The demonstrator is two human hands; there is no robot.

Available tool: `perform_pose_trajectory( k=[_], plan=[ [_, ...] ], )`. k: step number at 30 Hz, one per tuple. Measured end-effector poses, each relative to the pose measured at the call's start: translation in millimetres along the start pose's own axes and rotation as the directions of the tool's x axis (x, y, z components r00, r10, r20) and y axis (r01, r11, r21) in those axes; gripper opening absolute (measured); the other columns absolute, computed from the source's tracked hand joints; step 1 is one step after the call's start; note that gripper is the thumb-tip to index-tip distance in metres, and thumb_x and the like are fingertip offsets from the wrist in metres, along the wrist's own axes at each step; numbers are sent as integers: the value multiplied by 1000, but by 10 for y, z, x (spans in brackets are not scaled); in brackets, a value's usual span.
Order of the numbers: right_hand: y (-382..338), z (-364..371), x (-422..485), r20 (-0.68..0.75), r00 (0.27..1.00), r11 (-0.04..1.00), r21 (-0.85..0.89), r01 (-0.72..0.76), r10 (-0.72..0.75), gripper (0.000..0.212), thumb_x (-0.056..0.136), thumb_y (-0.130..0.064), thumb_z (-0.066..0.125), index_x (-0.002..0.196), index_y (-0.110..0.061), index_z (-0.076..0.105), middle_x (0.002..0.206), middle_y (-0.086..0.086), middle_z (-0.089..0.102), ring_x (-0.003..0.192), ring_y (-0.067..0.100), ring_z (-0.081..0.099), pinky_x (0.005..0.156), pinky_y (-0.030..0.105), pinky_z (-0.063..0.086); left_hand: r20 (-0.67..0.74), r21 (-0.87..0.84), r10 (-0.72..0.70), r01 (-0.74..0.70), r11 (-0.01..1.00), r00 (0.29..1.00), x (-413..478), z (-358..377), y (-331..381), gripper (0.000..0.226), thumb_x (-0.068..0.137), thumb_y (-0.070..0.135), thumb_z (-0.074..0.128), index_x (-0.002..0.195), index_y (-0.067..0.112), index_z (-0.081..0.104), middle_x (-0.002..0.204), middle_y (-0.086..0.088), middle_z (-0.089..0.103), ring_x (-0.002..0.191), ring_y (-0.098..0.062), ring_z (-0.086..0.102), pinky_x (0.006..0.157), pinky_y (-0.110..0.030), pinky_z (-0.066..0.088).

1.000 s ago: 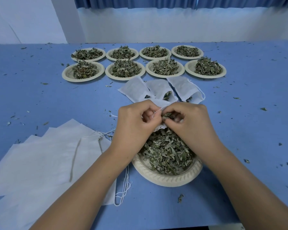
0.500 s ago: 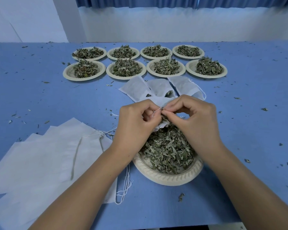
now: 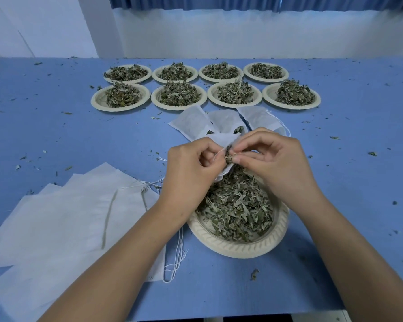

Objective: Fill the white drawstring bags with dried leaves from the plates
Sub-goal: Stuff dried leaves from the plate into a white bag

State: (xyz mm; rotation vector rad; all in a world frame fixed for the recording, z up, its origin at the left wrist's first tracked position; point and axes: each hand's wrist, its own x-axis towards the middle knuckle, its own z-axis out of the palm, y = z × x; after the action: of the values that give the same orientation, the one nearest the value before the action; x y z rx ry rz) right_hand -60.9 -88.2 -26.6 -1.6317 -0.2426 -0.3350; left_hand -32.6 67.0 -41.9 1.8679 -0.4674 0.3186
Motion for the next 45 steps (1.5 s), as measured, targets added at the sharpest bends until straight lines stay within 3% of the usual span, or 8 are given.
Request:
perform_pose_trajectory(
  k=[11,16,21,25,32,37,42,45],
  plan=[
    [15,2,-14,-186,982,990,136,43,-17,18,74,6,75,75,-11,70,76,0,72,79,14,70,75,20,54,-25,43,-27,28,999,999,7,-2,-15,12,85,7,72,74,10,71,55,3,57,50,-1,47,52,-10,40],
    [27,-35,6,-92,995,998,-59,-30,24,15,71,7,78,74,-5,68,75,0,70,76,15,68,78,28,56,-87,30,-57,60,998,995,12,-33,2,14,85,7,69,72,12,70,57,-1,60,50,-1,48,53,-10,39],
    [-41,-22,5,-16,997,948,311,-68,77,8,66,-4,74,69,-11,73,75,3,71,72,17,68,75,22,55,-121,225,24,4,974,992,26,-69,-4,14,86,4,66,73,11,68,54,6,57,56,-9,54,52,-16,42],
    [4,44,5,-138,984,864,503,-30,115,8,69,-1,70,73,-7,73,73,5,72,73,15,69,76,18,53,-34,127,-21,25,992,999,-10,-6,9,13,87,7,68,74,8,68,54,0,57,50,-15,55,52,-28,48],
    [86,123,-80,-201,959,978,-107,181,-199,13,76,7,75,79,-5,71,86,11,65,81,13,66,76,20,53,-107,-113,-111,99,989,988,-24,-17,63,15,88,9,68,74,15,65,56,-3,60,38,-8,52,38,-19,43],
    [92,187,-99,-33,914,825,-445,349,-404,7,78,6,74,83,1,74,83,9,69,78,15,67,74,21,55,-55,-160,-74,64,985,996,-59,-4,77,12,89,8,67,78,13,64,59,-6,62,42,-8,54,38,-18,43],
    [31,83,-74,77,908,764,-515,390,-411,5,85,-5,70,89,-3,73,90,3,70,86,15,66,81,30,52,-92,-160,-97,81,984,991,-44,-13,60,12,89,9,68,78,12,65,59,-7,60,41,-9,51,37,-18,43],
    [31,59,-73,178,878,606,-662,441,-444,28,96,-24,51,86,-9,72,90,-3,71,91,14,65,93,37,37,-85,-192,-82,64,979,993,-41,-17,59,13,89,9,68,77,12,64,58,-7,60,43,-7,52,37,-16,41]
  ],
)
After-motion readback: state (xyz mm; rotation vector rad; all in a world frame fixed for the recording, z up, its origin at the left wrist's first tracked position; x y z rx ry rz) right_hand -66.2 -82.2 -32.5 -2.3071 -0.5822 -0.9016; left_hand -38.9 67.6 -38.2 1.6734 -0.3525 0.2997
